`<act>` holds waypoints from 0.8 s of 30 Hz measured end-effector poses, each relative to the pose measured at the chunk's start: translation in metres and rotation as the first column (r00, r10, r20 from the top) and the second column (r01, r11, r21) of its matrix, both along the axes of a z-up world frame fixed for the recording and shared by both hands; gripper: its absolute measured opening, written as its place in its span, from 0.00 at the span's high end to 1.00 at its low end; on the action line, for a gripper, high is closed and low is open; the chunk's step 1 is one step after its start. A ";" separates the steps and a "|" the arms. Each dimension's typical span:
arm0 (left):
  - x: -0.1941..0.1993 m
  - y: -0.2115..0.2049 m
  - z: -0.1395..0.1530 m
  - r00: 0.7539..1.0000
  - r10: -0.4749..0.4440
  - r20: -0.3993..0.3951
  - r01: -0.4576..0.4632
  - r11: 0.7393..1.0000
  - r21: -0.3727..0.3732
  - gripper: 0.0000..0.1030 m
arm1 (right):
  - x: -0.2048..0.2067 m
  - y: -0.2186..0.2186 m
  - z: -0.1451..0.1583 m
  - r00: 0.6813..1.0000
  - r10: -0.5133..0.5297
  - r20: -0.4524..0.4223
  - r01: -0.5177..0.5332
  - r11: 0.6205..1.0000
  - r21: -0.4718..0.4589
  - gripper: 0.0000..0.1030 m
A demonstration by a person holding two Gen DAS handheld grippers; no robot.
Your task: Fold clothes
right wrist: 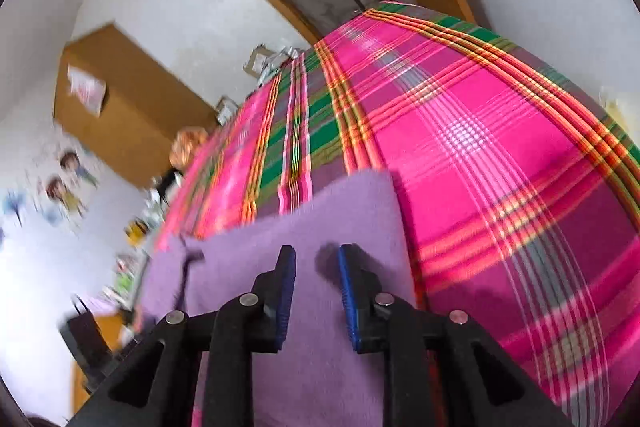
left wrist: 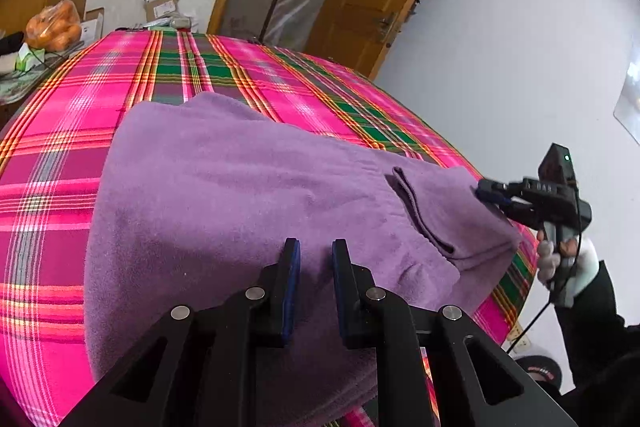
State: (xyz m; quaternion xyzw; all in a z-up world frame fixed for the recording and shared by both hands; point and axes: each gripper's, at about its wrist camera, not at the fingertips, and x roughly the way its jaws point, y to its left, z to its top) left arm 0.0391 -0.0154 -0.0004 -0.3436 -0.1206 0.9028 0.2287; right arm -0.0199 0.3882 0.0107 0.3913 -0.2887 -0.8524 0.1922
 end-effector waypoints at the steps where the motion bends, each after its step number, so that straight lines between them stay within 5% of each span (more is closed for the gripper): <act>1: 0.000 0.000 -0.001 1.000 0.000 0.001 0.000 1.000 0.003 0.84 | -0.004 0.003 0.001 1.000 -0.020 -0.003 0.020 1.000 -0.020 0.77; 7: -0.001 0.000 -0.002 1.000 0.001 0.005 -0.001 1.000 0.013 0.84 | -0.008 0.011 -0.004 0.999 -0.043 0.015 0.044 0.997 -0.061 0.77; 12: -0.001 0.000 -0.003 1.000 0.002 0.004 -0.002 1.000 0.015 0.84 | 0.009 0.025 -0.001 0.998 -0.065 -0.007 0.065 0.997 -0.039 0.56; 15: -0.001 -0.001 -0.003 1.000 0.004 0.007 -0.004 1.000 0.022 0.84 | 0.016 0.038 -0.008 0.997 -0.070 0.032 0.071 0.997 -0.026 0.58; 24: 0.001 0.003 -0.001 1.000 0.013 -0.001 -0.013 1.000 0.004 0.84 | 0.017 0.016 0.004 0.993 0.095 0.066 -0.100 0.991 0.085 0.56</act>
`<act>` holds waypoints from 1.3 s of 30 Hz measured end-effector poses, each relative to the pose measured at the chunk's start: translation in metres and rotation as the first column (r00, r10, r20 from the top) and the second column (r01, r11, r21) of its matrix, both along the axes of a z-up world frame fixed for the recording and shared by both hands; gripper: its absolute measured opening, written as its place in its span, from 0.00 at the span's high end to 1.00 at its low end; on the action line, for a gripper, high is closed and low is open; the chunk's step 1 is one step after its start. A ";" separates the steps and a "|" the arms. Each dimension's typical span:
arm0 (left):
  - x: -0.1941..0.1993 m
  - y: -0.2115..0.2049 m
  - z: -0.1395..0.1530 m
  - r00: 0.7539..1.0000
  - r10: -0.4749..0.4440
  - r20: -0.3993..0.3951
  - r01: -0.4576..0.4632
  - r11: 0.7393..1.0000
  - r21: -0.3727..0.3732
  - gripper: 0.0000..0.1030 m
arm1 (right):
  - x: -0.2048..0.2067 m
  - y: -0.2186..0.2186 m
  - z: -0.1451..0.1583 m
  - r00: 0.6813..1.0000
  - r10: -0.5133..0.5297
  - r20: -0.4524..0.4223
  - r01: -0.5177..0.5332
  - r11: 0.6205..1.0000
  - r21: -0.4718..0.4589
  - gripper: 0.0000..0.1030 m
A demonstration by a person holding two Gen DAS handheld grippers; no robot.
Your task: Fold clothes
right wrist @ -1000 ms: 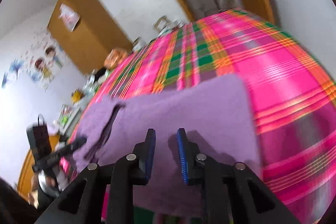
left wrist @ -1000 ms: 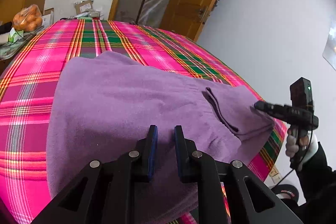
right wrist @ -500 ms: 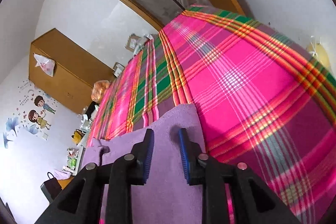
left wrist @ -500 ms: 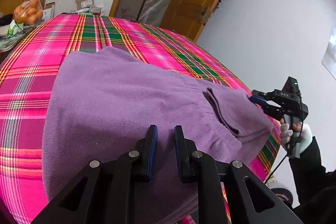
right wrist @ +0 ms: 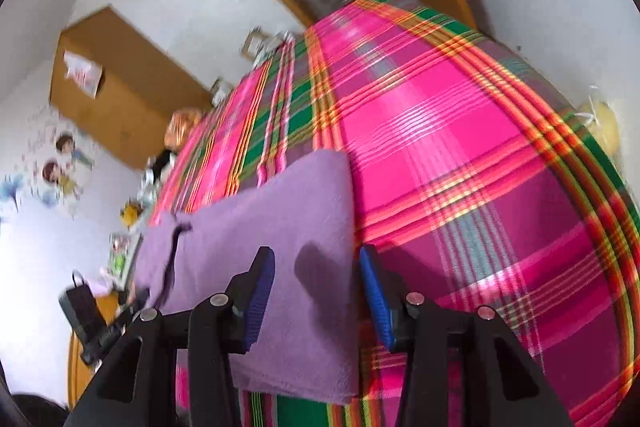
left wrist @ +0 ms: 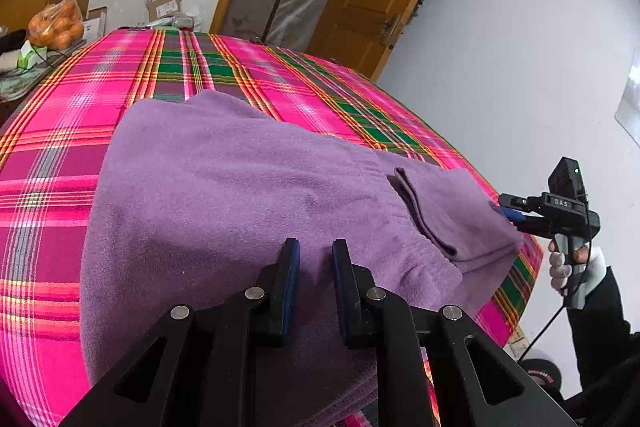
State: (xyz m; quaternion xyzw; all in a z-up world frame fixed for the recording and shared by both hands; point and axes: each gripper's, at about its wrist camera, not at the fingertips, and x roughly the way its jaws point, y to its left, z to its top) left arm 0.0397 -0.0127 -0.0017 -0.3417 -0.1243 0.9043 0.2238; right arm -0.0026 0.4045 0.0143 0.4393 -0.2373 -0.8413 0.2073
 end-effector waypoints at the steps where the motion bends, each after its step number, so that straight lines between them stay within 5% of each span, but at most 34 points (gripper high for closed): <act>1: 0.000 0.000 0.000 1.000 0.000 0.000 0.000 1.000 0.000 0.84 | 0.001 -0.002 0.000 1.000 0.022 0.009 -0.022 1.000 0.014 0.56; 10: -0.001 -0.004 -0.001 1.000 -0.001 0.007 0.001 1.000 0.023 0.83 | 0.015 0.010 -0.004 0.978 0.147 0.147 -0.138 0.988 -0.068 0.56; 18: -0.003 -0.004 -0.001 1.000 0.001 0.005 -0.001 1.000 0.019 0.83 | 0.005 0.002 -0.019 0.985 0.087 0.146 -0.055 0.977 -0.206 0.61; 21: -0.003 -0.004 -0.001 1.000 0.001 0.004 -0.001 1.000 0.016 0.83 | 0.006 -0.004 -0.018 0.990 0.068 0.125 -0.041 0.977 -0.207 0.77; 24: -0.003 -0.004 -0.002 1.000 0.000 0.004 0.000 1.000 0.018 0.83 | 0.010 -0.006 -0.007 0.996 0.051 0.076 -0.032 0.974 -0.224 0.84; 39: 0.007 -0.011 0.002 0.999 0.044 -0.017 -0.043 0.999 0.028 0.81 | 0.010 -0.088 0.105 0.959 0.169 -0.230 -0.218 0.954 -0.207 0.85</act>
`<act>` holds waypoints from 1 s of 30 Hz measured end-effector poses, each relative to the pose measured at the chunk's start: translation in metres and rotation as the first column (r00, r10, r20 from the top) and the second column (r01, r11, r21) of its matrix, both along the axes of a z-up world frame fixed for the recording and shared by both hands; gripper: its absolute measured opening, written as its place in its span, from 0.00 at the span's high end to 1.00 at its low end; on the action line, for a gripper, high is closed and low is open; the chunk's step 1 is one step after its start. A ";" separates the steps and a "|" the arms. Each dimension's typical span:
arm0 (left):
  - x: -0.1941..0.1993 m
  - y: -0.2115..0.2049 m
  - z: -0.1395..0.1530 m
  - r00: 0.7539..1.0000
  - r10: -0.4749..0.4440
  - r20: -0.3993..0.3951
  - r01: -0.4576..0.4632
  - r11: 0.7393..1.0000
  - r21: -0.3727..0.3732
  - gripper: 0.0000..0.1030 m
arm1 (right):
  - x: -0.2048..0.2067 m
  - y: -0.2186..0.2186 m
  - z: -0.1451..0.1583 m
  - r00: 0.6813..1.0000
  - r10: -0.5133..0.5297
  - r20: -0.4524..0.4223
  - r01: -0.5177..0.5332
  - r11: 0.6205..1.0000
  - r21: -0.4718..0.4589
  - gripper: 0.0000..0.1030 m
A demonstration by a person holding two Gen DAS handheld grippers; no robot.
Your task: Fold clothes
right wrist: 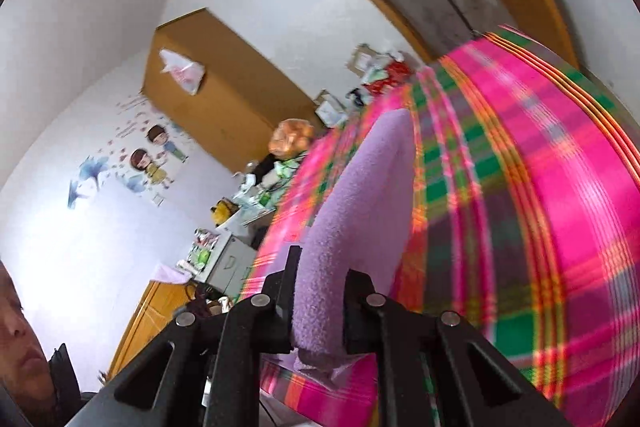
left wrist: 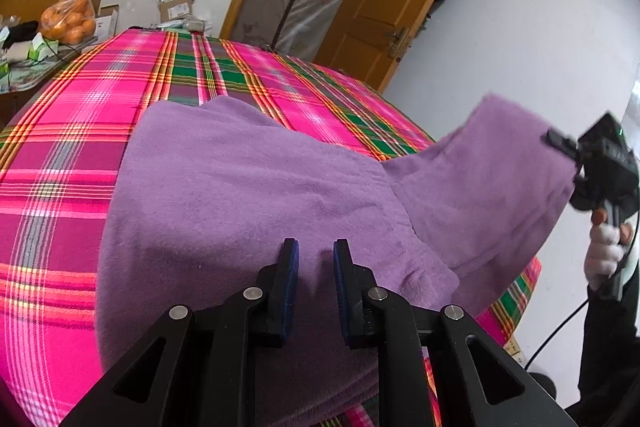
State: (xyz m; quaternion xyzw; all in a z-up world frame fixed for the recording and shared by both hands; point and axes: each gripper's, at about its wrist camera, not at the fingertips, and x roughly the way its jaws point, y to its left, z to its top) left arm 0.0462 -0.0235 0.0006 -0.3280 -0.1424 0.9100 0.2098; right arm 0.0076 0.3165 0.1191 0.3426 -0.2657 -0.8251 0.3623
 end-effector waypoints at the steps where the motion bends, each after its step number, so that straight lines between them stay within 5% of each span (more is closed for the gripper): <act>1: 0.002 -0.001 0.001 1.000 0.002 -0.007 -0.002 1.000 -0.002 0.81 | -0.001 -0.007 0.006 1.000 0.014 -0.011 -0.014 1.000 0.004 0.85; 14: 0.023 -0.047 0.017 0.990 0.114 -0.079 -0.113 0.993 0.026 0.76 | -0.013 -0.132 0.044 0.967 0.243 -0.071 -0.236 0.967 0.090 0.85; 22: 0.040 -0.102 0.025 0.955 0.279 -0.105 -0.275 0.960 0.052 0.76 | -0.022 -0.226 -0.004 0.920 0.389 0.032 -0.388 0.902 0.187 0.85; 30: 0.055 -0.135 0.025 0.924 0.368 -0.098 -0.359 0.928 0.098 0.72 | -0.025 -0.272 -0.067 0.861 0.472 0.189 -0.504 0.840 0.202 0.60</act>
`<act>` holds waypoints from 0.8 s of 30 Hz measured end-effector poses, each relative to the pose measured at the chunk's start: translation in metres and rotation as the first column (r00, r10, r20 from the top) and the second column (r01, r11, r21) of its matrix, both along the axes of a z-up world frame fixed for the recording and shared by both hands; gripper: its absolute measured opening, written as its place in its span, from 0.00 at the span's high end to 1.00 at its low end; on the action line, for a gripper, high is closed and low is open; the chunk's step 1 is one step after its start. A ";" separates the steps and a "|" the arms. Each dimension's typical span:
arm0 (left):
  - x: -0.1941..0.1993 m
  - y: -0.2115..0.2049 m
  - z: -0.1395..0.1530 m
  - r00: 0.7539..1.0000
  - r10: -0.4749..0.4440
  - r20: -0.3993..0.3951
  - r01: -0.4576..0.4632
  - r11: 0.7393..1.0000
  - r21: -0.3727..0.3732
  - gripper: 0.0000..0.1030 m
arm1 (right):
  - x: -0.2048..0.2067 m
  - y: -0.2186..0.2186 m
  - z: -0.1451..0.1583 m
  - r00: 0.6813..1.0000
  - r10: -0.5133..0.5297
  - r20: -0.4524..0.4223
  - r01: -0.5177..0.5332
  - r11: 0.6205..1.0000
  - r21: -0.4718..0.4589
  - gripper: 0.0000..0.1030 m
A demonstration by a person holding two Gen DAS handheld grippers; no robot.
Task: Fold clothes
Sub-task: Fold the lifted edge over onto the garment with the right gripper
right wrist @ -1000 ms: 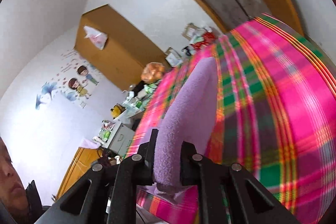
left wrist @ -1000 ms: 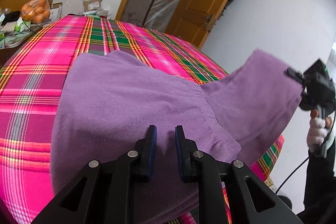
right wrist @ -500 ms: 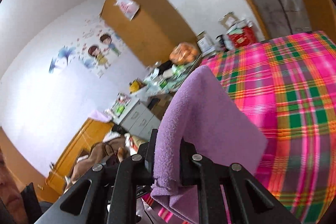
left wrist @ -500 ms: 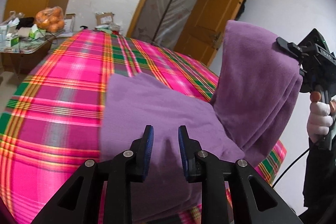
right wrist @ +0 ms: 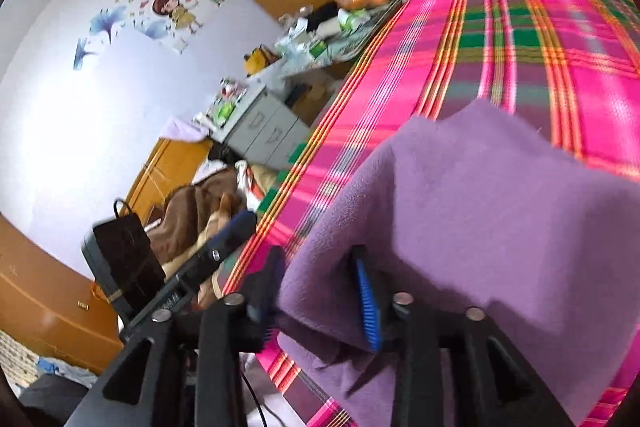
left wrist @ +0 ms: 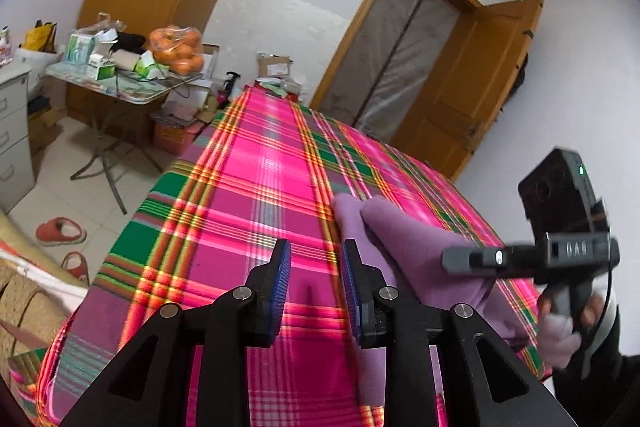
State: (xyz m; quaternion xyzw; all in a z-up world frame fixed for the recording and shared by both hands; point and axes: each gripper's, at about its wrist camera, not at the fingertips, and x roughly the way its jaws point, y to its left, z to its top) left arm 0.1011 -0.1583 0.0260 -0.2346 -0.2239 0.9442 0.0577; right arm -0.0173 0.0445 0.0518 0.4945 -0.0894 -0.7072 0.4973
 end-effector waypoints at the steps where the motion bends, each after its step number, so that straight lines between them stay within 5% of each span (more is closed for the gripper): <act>1: 0.000 -0.001 0.000 1.000 -0.002 -0.001 0.002 1.000 0.011 0.70 | 0.003 0.001 0.001 1.000 0.014 -0.003 -0.014 1.000 -0.011 0.59; 8: -0.008 0.011 0.002 0.996 -0.092 -0.015 0.093 0.992 0.090 0.57 | 0.023 0.023 0.014 0.995 0.079 -0.056 -0.082 0.995 -0.060 0.58; 13: -0.025 0.030 0.003 0.967 -0.254 -0.012 0.250 0.942 0.223 0.46 | 0.012 0.067 0.017 0.997 -0.047 -0.055 0.041 0.993 -0.112 0.58; 18: -0.048 0.048 -0.008 0.956 -0.277 0.100 0.244 0.936 0.253 0.46 | 0.003 0.097 0.015 0.989 -0.142 -0.035 0.137 0.982 -0.129 0.57; 20: -0.053 0.049 -0.014 0.951 -0.279 0.131 0.234 0.930 0.284 0.48 | 0.002 0.101 0.013 0.989 -0.146 -0.033 0.140 0.981 -0.132 0.57; 21: -0.052 0.047 -0.015 0.953 -0.276 0.129 0.230 0.929 0.290 0.56 | 0.002 0.103 0.013 0.989 -0.146 -0.032 0.141 0.981 -0.133 0.57; 22: -0.051 0.046 -0.016 0.954 -0.272 0.126 0.226 0.928 0.296 0.79 | 0.002 0.103 0.012 0.989 -0.146 -0.031 0.140 0.981 -0.132 0.57; 24: -0.047 0.041 -0.018 0.960 -0.256 0.117 0.210 0.929 0.306 0.89 | 0.000 0.106 0.011 0.988 -0.150 -0.028 0.145 0.981 -0.130 0.57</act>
